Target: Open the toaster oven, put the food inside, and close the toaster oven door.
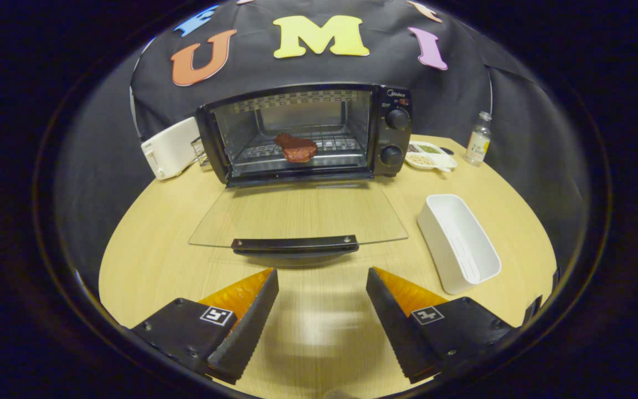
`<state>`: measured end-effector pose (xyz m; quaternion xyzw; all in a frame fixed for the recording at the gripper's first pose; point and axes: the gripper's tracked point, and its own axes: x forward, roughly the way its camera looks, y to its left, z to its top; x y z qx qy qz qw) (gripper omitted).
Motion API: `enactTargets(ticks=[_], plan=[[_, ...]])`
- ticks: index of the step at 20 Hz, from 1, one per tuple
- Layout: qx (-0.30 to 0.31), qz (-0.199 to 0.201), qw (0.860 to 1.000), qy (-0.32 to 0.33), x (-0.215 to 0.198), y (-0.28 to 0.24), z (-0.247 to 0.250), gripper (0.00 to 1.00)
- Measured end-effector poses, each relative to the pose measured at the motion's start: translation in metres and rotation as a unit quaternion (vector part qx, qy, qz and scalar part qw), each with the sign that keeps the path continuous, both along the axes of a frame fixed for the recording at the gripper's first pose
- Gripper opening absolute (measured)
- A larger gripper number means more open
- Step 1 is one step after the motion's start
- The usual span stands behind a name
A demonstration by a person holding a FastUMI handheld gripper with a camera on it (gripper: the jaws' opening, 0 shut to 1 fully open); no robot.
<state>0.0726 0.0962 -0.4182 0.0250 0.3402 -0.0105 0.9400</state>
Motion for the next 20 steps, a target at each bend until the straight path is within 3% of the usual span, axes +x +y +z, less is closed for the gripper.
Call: enactTargets(ticks=[9, 20], plan=[[-0.012, 0.019, 0.999, 0.030, 0.023, 0.000, -0.024, 1.00], [-0.015, 0.035, 0.999, 0.020, 0.025, 0.005, 0.011, 1.00]])
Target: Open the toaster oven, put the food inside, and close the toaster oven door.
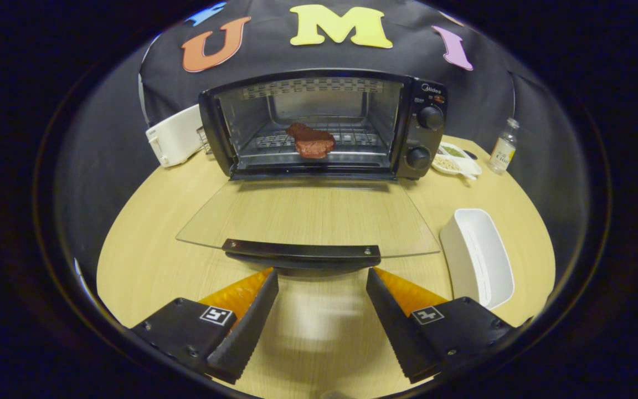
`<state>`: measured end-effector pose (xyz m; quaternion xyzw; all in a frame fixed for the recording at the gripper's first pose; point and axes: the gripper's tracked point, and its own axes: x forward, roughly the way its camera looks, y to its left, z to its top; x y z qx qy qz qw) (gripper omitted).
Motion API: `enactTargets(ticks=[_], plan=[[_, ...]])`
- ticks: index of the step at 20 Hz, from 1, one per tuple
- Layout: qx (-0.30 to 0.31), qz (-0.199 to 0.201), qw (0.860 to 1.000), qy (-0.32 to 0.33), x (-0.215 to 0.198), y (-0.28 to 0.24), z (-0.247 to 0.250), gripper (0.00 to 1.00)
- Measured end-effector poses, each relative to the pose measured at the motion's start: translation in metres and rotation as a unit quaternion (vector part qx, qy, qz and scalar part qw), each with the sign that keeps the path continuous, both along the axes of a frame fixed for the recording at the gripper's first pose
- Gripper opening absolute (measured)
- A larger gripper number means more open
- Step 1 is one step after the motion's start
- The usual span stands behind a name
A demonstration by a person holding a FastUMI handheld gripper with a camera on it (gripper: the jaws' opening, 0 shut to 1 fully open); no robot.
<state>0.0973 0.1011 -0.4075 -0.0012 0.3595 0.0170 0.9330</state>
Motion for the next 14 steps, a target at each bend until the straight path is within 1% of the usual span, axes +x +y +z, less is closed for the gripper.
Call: enactTargets(ticks=[4, 9, 14], plan=[[0.002, 0.000, 1.000, -0.022, 0.004, 0.002, 0.024, 1.00], [0.007, 0.001, 0.997, -0.073, 0.027, 0.006, 0.073, 1.00], [0.014, 0.003, 0.994, -0.106, 0.052, 0.008, 0.105, 1.00]])
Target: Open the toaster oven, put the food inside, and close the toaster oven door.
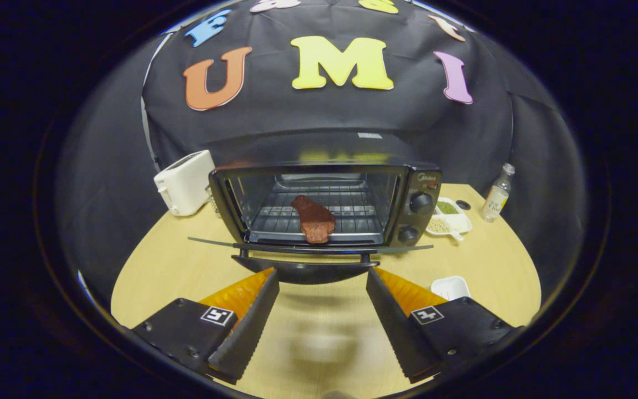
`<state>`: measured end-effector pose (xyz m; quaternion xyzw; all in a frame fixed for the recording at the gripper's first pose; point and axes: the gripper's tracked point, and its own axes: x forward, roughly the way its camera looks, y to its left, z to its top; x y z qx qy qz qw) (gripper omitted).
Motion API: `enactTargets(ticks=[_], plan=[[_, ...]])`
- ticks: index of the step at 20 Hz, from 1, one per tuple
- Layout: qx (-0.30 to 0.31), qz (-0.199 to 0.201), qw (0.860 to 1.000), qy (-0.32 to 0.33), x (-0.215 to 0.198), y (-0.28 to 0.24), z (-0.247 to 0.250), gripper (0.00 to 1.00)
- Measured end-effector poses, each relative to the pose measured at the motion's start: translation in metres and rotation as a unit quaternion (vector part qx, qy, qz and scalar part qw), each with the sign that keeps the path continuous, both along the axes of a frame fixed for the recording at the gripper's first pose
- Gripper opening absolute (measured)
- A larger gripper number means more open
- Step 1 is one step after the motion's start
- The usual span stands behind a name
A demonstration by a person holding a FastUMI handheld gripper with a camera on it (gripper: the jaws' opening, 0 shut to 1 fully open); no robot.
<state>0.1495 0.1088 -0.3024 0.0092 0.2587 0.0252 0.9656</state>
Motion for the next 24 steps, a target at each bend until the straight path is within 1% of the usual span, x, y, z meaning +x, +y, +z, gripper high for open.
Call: enactTargets(ticks=[4, 7, 10, 12, 16, 18, 21, 24], plan=[[-0.004, -0.003, 1.000, -0.028, 0.030, 0.002, 0.027, 1.00], [-0.011, -0.005, 0.999, -0.031, 0.048, -0.001, 0.037, 1.00], [-0.007, -0.007, 0.999, -0.044, 0.051, -0.005, 0.047, 1.00], [-0.002, -0.005, 0.999, -0.045, 0.044, -0.006, 0.049, 1.00], [0.010, -0.003, 0.999, -0.051, 0.027, -0.009, 0.059, 1.00], [0.009, 0.004, 0.997, -0.072, 0.012, -0.011, 0.081, 1.00], [0.005, 0.003, 0.992, -0.126, -0.028, -0.021, 0.135, 1.00], [-0.003, 0.008, 0.981, -0.194, -0.085, -0.034, 0.206, 1.00]])
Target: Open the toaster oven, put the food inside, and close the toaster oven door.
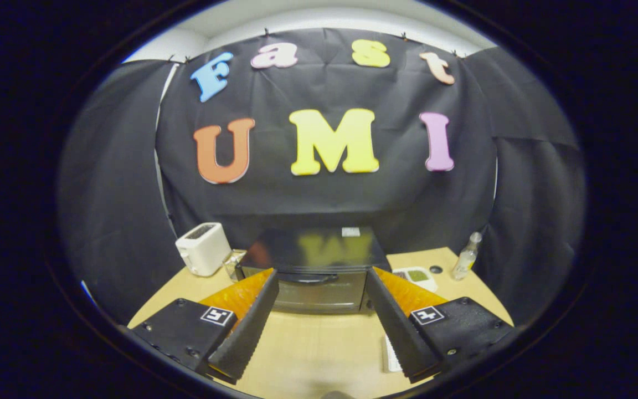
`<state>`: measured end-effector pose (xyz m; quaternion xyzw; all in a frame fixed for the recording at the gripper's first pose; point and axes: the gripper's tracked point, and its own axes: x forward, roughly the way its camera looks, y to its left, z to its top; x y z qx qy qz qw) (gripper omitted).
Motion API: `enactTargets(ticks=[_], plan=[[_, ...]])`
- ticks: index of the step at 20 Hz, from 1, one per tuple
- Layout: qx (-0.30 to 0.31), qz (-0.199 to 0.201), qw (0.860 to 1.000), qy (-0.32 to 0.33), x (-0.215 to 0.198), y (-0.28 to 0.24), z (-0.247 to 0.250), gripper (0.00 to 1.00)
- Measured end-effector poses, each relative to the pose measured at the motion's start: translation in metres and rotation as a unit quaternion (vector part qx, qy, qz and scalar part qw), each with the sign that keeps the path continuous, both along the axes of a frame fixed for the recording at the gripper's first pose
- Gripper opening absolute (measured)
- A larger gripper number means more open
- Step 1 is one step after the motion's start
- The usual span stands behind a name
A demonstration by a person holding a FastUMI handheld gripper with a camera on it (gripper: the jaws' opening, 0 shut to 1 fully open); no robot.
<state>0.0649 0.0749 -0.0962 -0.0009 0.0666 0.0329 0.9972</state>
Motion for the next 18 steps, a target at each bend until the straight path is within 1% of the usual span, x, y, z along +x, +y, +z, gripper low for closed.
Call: enactTargets(ticks=[2, 3, 6, 9, 11, 14, 18], plan=[[-0.014, -0.006, 0.999, -0.047, -0.036, -0.017, 0.043, 1.00], [-0.011, -0.008, 0.998, -0.064, -0.056, -0.023, 0.059, 1.00], [0.008, -0.021, 0.996, -0.090, -0.103, -0.053, 0.092, 1.00], [-0.008, -0.037, 0.992, -0.124, -0.141, -0.090, 0.117, 1.00], [-0.011, -0.045, 0.991, -0.128, -0.153, -0.109, 0.122, 1.00], [-0.024, -0.050, 0.990, -0.130, -0.159, -0.131, 0.127, 1.00], [-0.016, -0.041, 0.991, -0.128, -0.158, -0.140, 0.127, 1.00]])
